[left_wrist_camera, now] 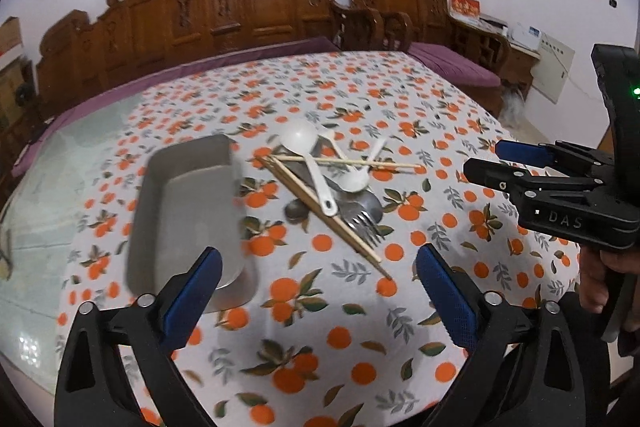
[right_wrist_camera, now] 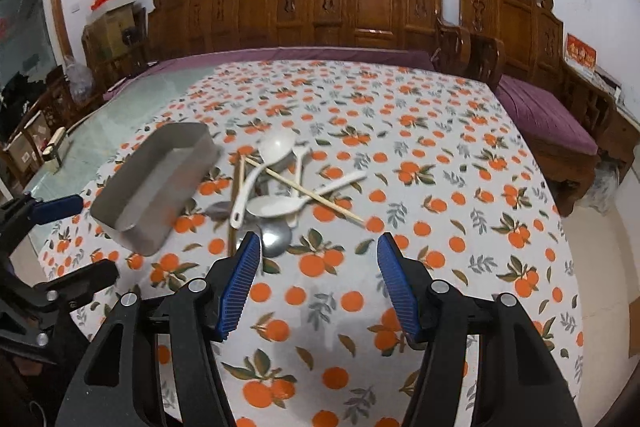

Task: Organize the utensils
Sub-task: 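Move the right tool toward the utensil pile while the left tool approaches it too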

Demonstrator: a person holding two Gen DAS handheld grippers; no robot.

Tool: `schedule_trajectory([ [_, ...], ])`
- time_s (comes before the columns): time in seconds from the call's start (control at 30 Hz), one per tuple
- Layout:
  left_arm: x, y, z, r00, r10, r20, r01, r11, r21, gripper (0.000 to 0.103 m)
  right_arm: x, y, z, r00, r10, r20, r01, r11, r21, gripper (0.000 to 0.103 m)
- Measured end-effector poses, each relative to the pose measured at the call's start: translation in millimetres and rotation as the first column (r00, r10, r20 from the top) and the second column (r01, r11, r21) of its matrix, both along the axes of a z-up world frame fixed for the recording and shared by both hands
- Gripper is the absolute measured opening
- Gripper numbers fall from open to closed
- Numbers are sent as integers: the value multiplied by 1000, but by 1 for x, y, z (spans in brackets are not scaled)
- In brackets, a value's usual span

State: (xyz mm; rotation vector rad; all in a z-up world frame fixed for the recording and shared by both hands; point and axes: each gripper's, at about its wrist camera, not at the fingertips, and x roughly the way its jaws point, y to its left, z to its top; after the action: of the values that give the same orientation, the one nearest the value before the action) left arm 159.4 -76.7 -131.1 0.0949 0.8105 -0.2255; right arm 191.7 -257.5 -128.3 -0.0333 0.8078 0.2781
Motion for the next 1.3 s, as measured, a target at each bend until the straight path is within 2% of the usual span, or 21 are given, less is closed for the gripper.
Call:
schedule_trajectory([
  [0.13,19,-17,-25,996,-30,-80,27,999,-28,81,3,-8,-8,1000,-11,-9,11,1000,17,63],
  [0.27,33,-33,-50,990,-42,-133,41,999,-9,76,5,-10,-14,1000,-1,-19,1,1000,-3,63],
  [0.57,58,-43,-96,976,-1,-219,11,999,44,61,6,-9,-23,999,4,-43,-4,1000,-5,63],
  [0.67,57,-41,-96,977,2,-215,8,999,46,54,4,-5,-23,999,14,-39,-14,1000,-13,63],
  [0.73,53,-36,-94,975,-3,-220,10,999,31,41,3,-2,-23,999,17,-40,-18,1000,-17,63],
  [0.93,41,-9,-92,966,2,-258,-18,998,-58,13,3,9,-30,998,35,-47,-37,999,-40,63],
  [1.0,38,-6,-91,967,-2,-256,-14,998,-59,2,3,15,-32,998,42,-49,-44,998,-46,63],
  [1.1,34,-2,-88,971,-1,-238,-10,999,-47,0,7,21,-36,997,57,-48,-60,997,-52,63],
  [1.3,26,9,-74,976,-7,-216,-12,996,-90,0,31,24,-45,994,85,-62,-88,995,-53,63],
])
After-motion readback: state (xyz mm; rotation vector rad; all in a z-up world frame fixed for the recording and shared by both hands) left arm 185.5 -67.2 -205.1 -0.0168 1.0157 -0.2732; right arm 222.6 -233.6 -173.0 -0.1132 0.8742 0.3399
